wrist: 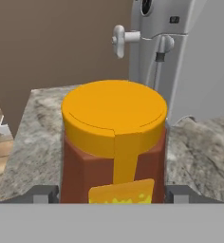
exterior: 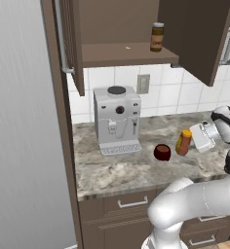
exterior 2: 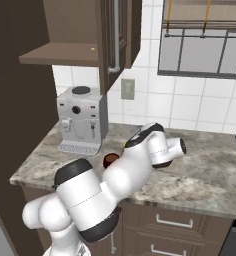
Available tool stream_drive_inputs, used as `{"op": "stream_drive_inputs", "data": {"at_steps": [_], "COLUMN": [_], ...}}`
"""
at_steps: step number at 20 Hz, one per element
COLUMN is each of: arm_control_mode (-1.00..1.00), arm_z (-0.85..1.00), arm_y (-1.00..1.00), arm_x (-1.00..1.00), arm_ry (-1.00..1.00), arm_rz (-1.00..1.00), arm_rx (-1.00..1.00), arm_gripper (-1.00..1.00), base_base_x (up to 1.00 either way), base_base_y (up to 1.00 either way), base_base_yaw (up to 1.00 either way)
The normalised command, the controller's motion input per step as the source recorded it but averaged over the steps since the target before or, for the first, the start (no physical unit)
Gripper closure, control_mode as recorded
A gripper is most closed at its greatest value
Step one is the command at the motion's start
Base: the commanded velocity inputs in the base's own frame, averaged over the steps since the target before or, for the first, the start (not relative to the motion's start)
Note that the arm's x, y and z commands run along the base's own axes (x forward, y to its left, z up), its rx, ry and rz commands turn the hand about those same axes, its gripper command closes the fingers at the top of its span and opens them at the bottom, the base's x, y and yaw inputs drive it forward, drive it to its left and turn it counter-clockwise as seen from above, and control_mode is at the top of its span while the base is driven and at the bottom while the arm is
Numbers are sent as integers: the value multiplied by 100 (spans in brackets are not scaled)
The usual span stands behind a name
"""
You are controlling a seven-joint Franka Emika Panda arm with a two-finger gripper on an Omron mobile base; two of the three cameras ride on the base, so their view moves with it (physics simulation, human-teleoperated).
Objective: Pick the cinnamon and honey bottle from the cabinet and place them next to the mug.
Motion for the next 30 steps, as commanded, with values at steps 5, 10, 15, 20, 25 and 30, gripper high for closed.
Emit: {"op": "stream_drive_inputs", "data": {"at_steps": [5, 10, 15, 20, 25, 30], "arm_control_mode": [-100, -100, -100, -100, -100, -100], "arm_z": [-6, 0, -3, -16, -24, -18], "arm_y": [0, 0, 0, 0, 0, 0], "arm_x": [13, 9, 5, 0, 0, 0], "arm_ry": [0, 0, 0, 0, 0, 0], "arm_rz": [0, 0, 0, 0, 0, 0], "arm_rx": [0, 0, 0, 0, 0, 0], "arm_gripper": [100, 100, 100, 100, 100, 100], "base_base_x": [0, 0, 0, 0, 0, 0], "base_base_y": [0, 0, 0, 0, 0, 0], "base_base_yaw": [0, 0, 0, 0, 0, 0]}}
